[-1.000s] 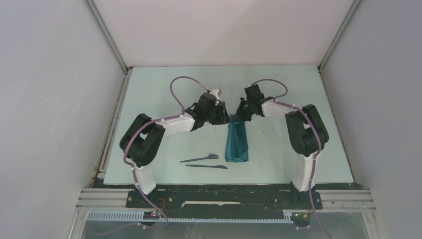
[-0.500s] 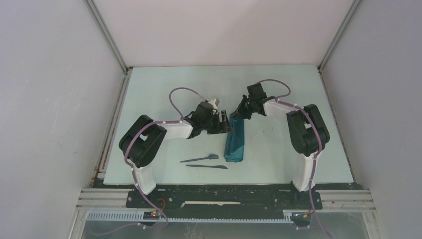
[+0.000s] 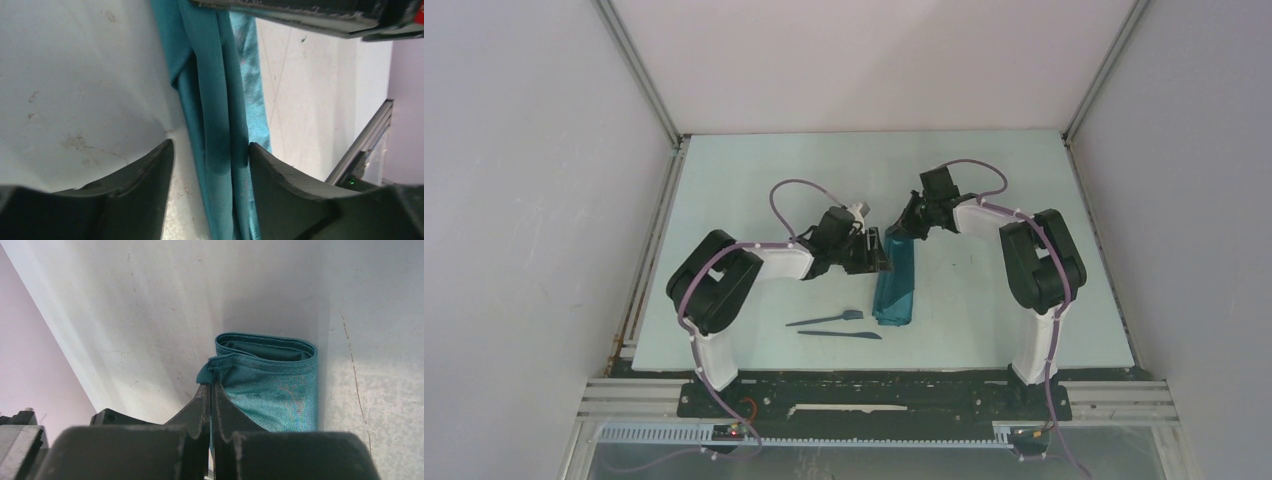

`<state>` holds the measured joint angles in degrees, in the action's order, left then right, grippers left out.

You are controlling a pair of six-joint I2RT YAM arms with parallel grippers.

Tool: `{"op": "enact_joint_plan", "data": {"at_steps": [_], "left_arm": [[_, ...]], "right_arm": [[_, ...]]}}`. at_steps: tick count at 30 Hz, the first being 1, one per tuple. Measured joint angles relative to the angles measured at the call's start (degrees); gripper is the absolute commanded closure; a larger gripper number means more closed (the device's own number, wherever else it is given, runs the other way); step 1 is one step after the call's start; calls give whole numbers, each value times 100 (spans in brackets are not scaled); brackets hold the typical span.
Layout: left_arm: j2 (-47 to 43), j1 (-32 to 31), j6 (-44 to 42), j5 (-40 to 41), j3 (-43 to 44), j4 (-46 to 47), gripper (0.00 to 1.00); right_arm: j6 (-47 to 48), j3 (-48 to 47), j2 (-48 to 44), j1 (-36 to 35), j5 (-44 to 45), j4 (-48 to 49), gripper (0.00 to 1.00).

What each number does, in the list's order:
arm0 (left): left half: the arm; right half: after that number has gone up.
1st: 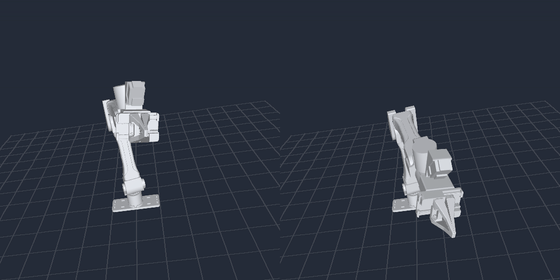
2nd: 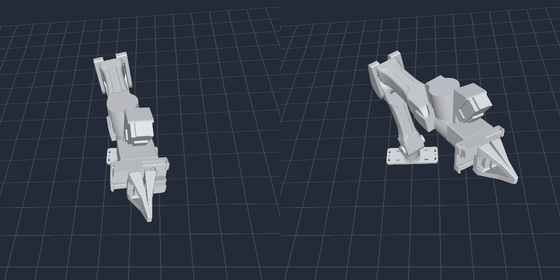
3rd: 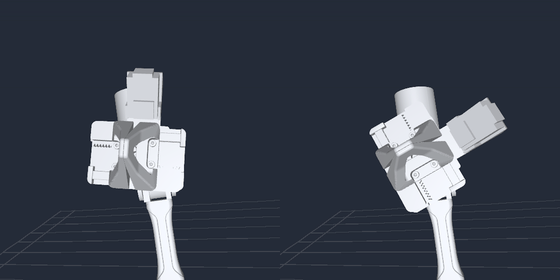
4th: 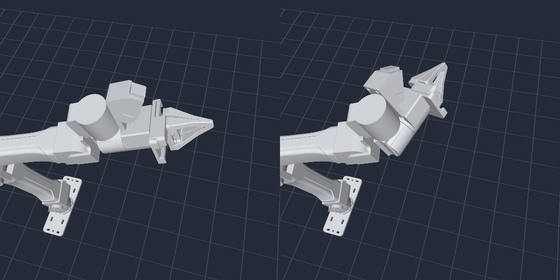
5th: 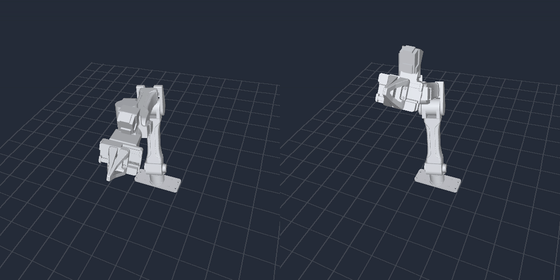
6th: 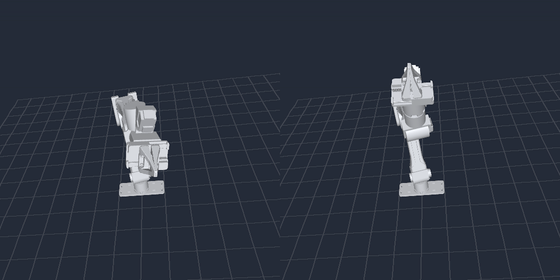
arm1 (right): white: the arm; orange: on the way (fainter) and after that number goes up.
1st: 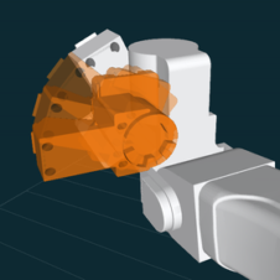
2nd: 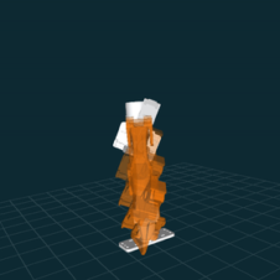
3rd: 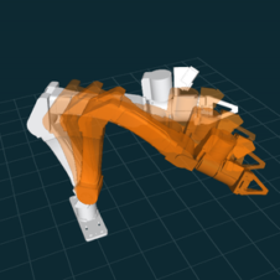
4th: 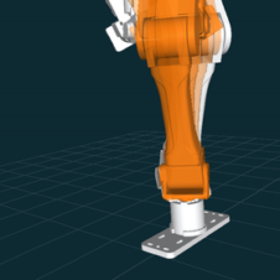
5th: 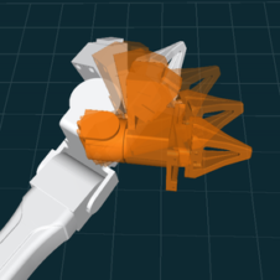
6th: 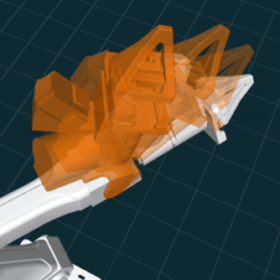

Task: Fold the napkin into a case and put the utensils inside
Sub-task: Pick up the top corner of the smaller rectangle folded napkin.

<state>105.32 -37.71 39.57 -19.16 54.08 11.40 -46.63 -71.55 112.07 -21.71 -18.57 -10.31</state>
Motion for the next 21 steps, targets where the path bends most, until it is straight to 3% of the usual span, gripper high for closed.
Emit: {"op": "enact_joint_plan", "data": {"at_steps": [1, 10, 16, 21], "left_arm": [[33, -11, 15, 2, 9, -24, 47], [256, -39, 256, 72, 66, -24, 62], [407, -42, 844, -101, -177, 636, 68], [431, -42, 1386, -122, -535, 1285, 73]], "right_arm": [[9, 0, 0, -11, 2, -4, 98], [525, 2, -170, -39, 20, -647, 38], [1305, 282, -1244, 17, 22, -1355, 25], [1596, 1305, -2107, 546, -522, -1137, 26]]}}
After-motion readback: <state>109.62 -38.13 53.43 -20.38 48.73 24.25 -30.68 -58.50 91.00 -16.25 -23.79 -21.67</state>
